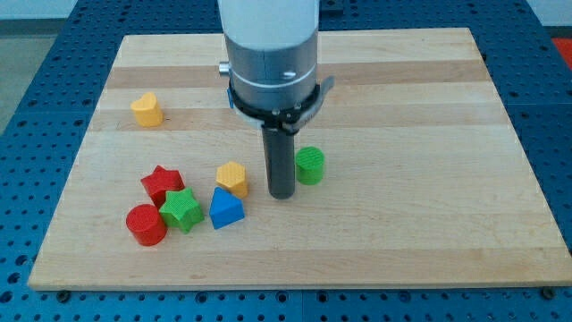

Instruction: Push yellow hexagon towards the yellow heart

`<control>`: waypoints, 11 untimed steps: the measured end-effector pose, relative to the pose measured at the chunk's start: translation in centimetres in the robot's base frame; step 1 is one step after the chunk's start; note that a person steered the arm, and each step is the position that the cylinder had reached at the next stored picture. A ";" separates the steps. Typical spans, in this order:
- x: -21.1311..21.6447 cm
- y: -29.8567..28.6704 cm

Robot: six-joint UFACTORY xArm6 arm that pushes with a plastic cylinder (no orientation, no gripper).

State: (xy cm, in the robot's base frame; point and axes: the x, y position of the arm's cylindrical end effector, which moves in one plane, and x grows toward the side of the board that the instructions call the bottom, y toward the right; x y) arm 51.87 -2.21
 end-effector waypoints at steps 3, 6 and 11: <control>-0.7 -5.9; -4.7 -10.6; -7.1 -11.2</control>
